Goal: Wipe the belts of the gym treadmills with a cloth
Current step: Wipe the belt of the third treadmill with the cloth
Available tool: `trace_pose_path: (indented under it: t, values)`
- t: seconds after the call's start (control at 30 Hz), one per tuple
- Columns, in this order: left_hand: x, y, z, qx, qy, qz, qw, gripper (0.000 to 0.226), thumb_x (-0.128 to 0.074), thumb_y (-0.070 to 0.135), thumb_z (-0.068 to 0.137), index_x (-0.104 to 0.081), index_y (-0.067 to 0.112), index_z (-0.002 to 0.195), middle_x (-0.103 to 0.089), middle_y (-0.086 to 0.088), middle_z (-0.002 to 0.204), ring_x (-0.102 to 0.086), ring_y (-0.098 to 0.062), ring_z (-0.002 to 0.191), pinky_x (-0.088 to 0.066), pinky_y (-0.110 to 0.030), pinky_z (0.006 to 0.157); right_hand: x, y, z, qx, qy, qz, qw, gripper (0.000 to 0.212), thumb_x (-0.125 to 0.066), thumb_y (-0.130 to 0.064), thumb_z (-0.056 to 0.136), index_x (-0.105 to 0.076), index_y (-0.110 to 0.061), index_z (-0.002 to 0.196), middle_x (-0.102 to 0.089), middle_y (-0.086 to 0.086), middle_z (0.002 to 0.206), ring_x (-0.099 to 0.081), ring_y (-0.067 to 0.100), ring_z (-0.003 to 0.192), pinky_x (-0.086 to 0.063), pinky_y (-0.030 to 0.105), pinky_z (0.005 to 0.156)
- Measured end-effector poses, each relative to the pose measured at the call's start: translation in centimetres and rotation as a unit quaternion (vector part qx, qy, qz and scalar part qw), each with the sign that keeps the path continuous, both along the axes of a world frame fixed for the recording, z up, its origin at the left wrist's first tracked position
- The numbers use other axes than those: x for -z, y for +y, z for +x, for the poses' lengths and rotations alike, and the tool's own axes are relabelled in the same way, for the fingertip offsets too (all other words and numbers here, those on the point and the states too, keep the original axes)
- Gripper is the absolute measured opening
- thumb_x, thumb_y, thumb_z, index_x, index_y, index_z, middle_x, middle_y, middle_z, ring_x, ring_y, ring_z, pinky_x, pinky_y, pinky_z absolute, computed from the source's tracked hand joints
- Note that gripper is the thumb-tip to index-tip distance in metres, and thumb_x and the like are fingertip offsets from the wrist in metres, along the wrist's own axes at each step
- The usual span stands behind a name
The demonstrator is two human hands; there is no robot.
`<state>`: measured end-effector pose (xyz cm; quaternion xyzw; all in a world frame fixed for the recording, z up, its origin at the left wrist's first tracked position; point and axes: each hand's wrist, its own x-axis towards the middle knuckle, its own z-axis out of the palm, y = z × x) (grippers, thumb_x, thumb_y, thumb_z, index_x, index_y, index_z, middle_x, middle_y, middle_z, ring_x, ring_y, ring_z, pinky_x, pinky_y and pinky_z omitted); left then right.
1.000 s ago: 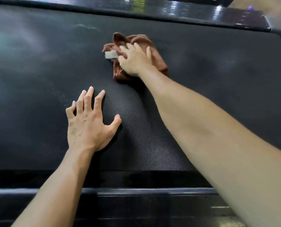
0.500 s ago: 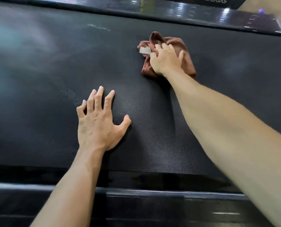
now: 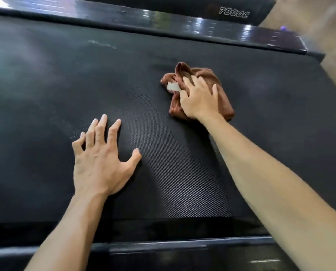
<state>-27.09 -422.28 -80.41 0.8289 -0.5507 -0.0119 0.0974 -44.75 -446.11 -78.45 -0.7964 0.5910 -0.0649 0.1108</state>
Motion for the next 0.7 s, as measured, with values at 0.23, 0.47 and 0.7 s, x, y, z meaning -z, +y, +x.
trace_pose_path:
  t: [0.23, 0.47, 0.7]
  values:
    - [0.0, -0.1, -0.1, 0.000, -0.004, 0.005, 1.000, 0.089, -0.026, 0.076, 0.082, -0.032, 0.027, 0.156, -0.020, -0.002, 0.167, -0.012, -0.019, 0.156, -0.018, -0.049, 0.119, -1.4, -4.4, 8.4, -0.098, 0.029, 0.023, 0.994, 0.057, -0.029, -0.037, 0.104, -0.035, -0.027, 0.160, -0.023, -0.006, 0.171, -0.013, 0.019, 0.159, 0.000, 0.065, 0.124]
    - [-0.2, -0.2, -0.1, 0.003, -0.002, 0.006, 1.000, 0.089, -0.026, 0.076, 0.082, -0.033, 0.027, 0.156, -0.020, -0.001, 0.167, -0.012, -0.019, 0.155, -0.018, -0.049, 0.118, -0.7, 1.3, 4.2, -0.222, -0.066, 0.037, 0.972, 0.054, -0.043, -0.030, 0.100, -0.048, -0.034, 0.154, -0.033, -0.011, 0.167, -0.018, 0.009, 0.157, 0.003, 0.049, 0.127]
    - [-0.1, -0.2, -0.1, 0.004, 0.000, 0.006, 1.000, 0.090, -0.026, 0.076, 0.081, -0.031, 0.027, 0.156, -0.019, -0.001, 0.167, -0.012, -0.019, 0.156, -0.017, -0.048, 0.119, -0.4, -2.9, -1.7, 0.046, -0.020, 0.002, 0.999, 0.057, -0.031, -0.042, 0.103, -0.039, -0.034, 0.159, -0.027, -0.006, 0.170, -0.017, 0.016, 0.157, -0.004, 0.052, 0.127]
